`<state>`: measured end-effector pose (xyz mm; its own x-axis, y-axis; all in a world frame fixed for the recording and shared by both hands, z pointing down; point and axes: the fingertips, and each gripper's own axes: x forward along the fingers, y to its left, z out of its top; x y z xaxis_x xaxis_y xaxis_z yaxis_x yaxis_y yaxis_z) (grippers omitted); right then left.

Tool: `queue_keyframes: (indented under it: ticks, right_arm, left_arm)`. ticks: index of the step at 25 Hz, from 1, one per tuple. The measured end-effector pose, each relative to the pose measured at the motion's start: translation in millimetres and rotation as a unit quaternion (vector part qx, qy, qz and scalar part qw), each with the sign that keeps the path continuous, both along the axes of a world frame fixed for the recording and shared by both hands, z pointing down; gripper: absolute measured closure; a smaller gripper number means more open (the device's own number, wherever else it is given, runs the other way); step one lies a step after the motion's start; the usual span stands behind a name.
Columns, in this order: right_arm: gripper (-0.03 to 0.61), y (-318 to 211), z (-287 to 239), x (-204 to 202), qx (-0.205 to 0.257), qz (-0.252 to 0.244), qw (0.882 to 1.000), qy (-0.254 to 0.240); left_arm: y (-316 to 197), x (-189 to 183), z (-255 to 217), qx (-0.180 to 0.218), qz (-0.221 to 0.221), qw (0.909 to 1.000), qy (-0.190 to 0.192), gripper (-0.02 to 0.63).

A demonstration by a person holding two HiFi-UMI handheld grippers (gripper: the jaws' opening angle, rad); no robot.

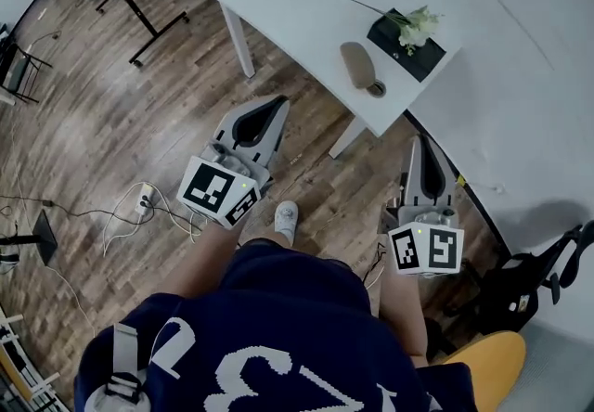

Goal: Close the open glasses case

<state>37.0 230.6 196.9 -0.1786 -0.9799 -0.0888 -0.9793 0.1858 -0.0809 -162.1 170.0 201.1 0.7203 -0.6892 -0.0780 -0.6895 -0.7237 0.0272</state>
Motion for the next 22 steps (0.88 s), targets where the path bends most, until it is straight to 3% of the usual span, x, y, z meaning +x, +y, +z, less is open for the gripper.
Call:
queue_keyframes:
  ticks: [7,15,22]
  right_arm:
    - [0.552,-51,6,-2,-0.018,0.028,0.999,0.009]
    - [0.552,-121,17,24,-0.026,0.023,0.999,0.012]
    - [0.552,-201,8,55,-0.018,-0.024,0.999,0.021]
  left_arm:
    - [-61,8,2,0.014,0.034,0.9992,-0.017,0.601]
    - [-126,30,24,-0.012,0.018,0.9996,-0.019,0.601]
    - [-197,62,17,-0.017,-0.02,0.9996,-0.006,0.6]
